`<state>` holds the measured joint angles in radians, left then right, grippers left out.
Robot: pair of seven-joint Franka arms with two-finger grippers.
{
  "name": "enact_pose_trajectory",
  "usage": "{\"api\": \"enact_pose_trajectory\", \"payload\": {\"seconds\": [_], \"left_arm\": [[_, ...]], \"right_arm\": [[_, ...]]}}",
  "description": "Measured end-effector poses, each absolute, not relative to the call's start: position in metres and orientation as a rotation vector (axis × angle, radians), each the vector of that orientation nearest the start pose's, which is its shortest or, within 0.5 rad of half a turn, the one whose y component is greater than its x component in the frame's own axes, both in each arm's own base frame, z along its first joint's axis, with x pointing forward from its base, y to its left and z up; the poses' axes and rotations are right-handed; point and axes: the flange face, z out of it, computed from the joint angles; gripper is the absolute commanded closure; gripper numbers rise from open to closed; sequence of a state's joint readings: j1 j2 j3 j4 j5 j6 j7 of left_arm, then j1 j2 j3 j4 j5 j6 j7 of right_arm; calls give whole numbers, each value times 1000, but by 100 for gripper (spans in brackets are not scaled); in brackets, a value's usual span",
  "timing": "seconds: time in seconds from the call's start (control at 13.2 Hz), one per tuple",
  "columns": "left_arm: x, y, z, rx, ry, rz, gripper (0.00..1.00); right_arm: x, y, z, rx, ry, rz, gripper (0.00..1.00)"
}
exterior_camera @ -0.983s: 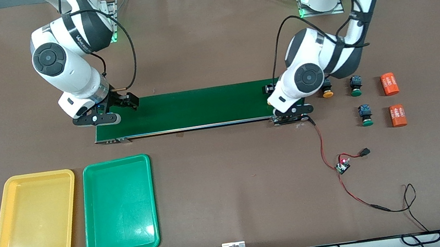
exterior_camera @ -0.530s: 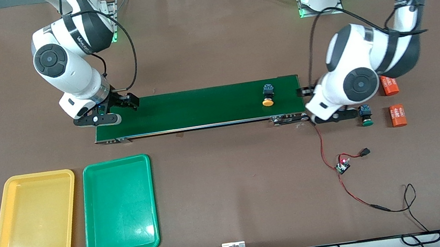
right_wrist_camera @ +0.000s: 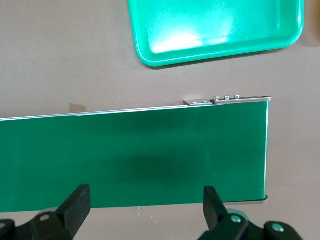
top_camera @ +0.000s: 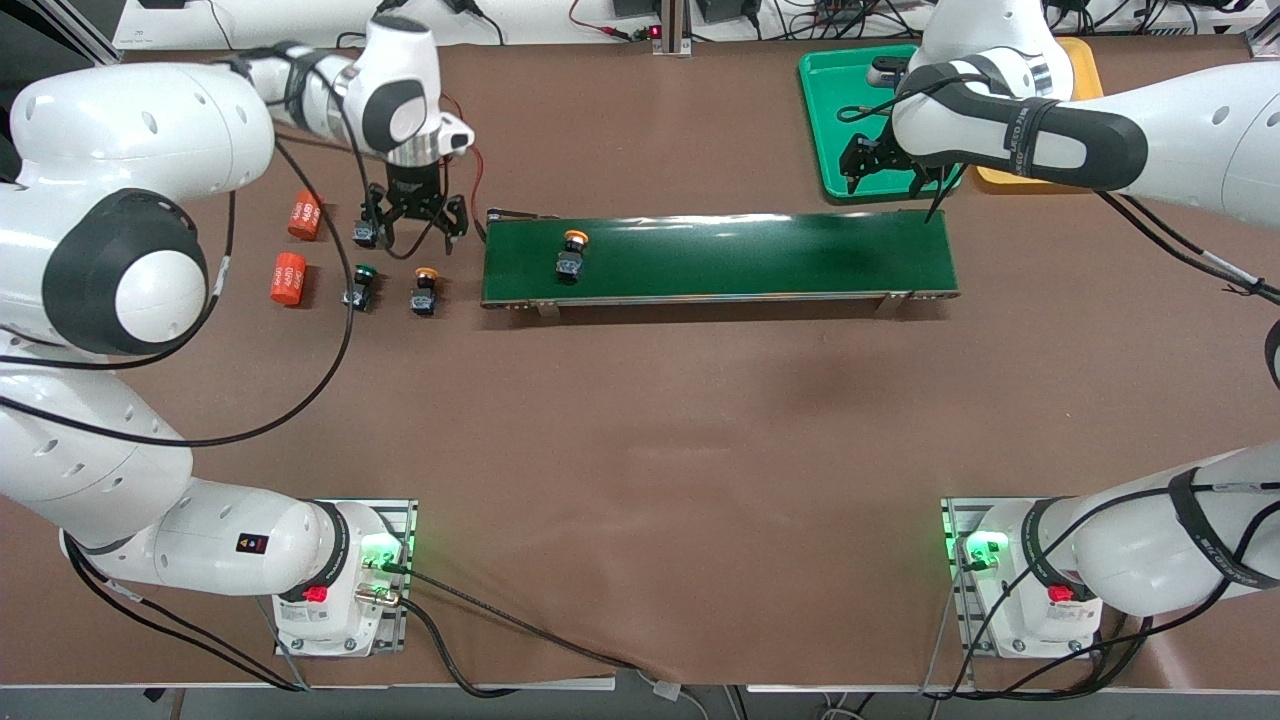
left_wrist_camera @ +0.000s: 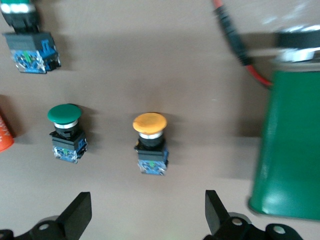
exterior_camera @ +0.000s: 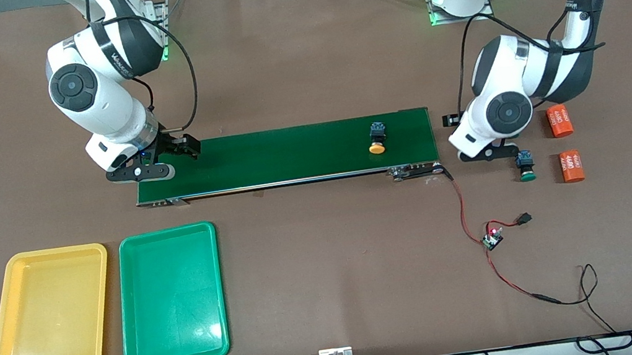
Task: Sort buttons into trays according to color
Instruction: 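Return the left gripper and grasp the second yellow-capped button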
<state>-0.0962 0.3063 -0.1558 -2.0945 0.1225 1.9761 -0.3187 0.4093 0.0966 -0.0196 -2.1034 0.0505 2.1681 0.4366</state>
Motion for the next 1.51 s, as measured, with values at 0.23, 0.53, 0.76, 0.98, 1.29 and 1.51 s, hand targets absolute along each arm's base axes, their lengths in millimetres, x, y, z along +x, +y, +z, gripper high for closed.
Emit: {"api": "enact_pose_trajectory", "payload": {"seconds": [0.23, 0.53, 0.76, 0.98, 1.29, 1.51], "left_arm": [[483, -101, 209, -2979, -7, 476, 0], [471, -96, 191, -3011, -14, 414, 7], [468, -89, 173, -3028, -35, 407, 64], [466, -91, 166, -3028, -28, 421, 81], [466, -102, 171, -3027, 7, 430, 85], [481, -118, 202, -3005, 43, 454, 85]], "right_arm": [[514, 213, 371, -3115, 118, 70, 0], [514, 213, 371, -3115, 118, 70, 0], [514, 213, 371, -3115, 118, 70, 0], [514, 213, 371, -3115, 120, 70, 0], [515, 211, 370, -3115, 126, 71, 0], [515, 209, 370, -3116, 131, 71, 0]]}}
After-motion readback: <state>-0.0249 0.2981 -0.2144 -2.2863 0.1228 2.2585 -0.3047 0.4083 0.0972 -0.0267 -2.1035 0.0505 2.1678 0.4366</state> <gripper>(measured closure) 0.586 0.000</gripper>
